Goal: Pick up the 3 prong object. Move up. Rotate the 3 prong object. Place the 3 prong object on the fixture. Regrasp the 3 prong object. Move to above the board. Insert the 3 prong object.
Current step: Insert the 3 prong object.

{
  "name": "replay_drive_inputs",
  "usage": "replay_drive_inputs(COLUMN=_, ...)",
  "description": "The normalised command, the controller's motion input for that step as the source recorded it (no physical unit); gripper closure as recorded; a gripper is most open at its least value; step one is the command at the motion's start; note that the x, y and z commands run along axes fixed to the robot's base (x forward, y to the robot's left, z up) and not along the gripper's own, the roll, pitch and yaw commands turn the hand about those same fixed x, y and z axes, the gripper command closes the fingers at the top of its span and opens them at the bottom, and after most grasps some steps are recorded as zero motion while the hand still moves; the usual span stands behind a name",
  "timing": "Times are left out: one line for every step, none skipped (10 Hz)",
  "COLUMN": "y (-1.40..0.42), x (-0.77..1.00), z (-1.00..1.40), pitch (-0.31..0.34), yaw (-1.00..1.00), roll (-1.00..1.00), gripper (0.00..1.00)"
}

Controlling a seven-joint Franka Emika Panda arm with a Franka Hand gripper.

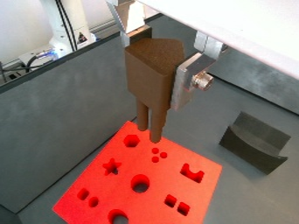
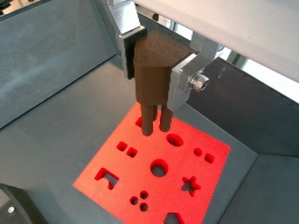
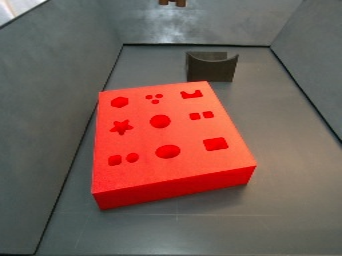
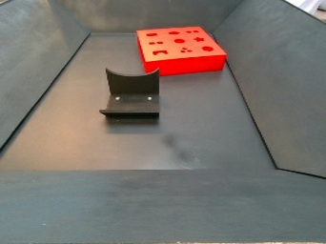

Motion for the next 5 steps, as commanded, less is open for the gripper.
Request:
replay_drive_inputs(y=0.10, x=-0.09, z=0.00, pitch=0.000, yaw=0.00, roll=0.00, gripper=1.00)
replay_drive_inputs(y=0.29, x=0.00, z=-0.19, pitch=0.000, yaw=0.00, roll=-0.02, gripper=1.00)
replay_drive_inputs(y=0.69, x=-0.09, z=-0.52, pitch=-0.060, yaw=-0.13, roll=-0.11, gripper=1.00)
replay_drive_inputs(y=0.69, x=-0.11, z=-0.65, pitch=-0.111, yaw=-0.17, roll=-0.06, gripper=1.00)
replay_drive_inputs(y=0.67, x=0.00, z=-0.68, pitch=-0.093, yaw=-0.14, roll=-0.06, gripper=1.00)
